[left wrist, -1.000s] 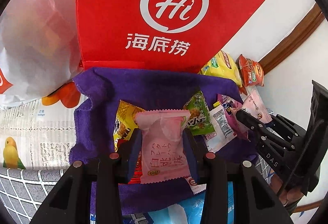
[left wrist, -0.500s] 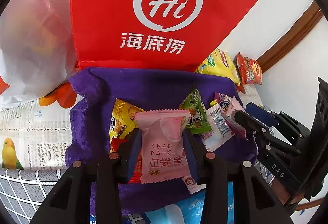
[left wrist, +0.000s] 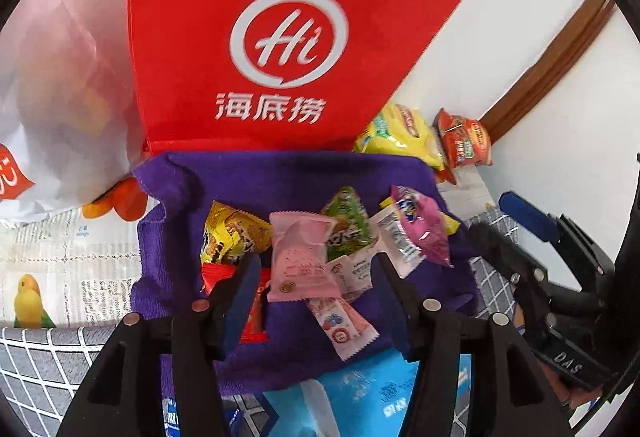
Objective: Organize snacks
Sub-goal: 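Lower both packets onto the purple towel and open both tools, then withdraw both open tools from the towel back toward the pile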
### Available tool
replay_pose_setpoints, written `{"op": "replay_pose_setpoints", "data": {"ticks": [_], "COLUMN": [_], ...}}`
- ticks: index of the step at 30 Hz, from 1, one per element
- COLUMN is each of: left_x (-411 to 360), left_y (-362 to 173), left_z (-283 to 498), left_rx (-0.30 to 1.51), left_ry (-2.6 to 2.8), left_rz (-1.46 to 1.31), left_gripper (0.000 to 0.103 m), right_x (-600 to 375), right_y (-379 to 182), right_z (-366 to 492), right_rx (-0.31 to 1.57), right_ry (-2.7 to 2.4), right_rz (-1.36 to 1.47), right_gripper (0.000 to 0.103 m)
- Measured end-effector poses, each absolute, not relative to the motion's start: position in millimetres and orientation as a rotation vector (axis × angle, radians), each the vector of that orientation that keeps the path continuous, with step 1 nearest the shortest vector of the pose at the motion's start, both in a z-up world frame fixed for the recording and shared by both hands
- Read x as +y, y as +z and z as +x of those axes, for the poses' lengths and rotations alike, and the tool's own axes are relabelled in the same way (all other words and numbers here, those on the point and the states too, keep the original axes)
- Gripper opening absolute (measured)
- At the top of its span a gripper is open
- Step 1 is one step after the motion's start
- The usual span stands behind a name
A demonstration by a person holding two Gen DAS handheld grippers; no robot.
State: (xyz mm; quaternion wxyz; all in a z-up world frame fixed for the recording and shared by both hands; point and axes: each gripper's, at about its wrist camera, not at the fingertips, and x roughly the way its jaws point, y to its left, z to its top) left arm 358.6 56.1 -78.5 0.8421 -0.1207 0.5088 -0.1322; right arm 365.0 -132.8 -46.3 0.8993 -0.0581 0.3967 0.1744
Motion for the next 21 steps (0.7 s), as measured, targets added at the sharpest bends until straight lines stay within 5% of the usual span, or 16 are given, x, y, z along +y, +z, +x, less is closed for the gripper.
{"op": "replay_pose_setpoints", "data": {"ticks": [9, 21], "left_x": [55.5, 96.1], "left_y": [-32.5, -37.2], "left_z": [319.9, 248.5], "left_rx": [0.974, 1.004], "left_ry": [-0.28, -0.181], "left_rz": [-0.23, -0.281], "left_gripper": [0.064, 0.064], "right_x": [-149.3, -149.5], "right_y": [-32.4, -54.3], "right_z": [303.6, 226.1], "right_rx": [0.827, 0.908], "right_ry": [0.366, 0.426], "right_rz": [-0.077, -0.053], "right_gripper": [0.064, 0.068]}}
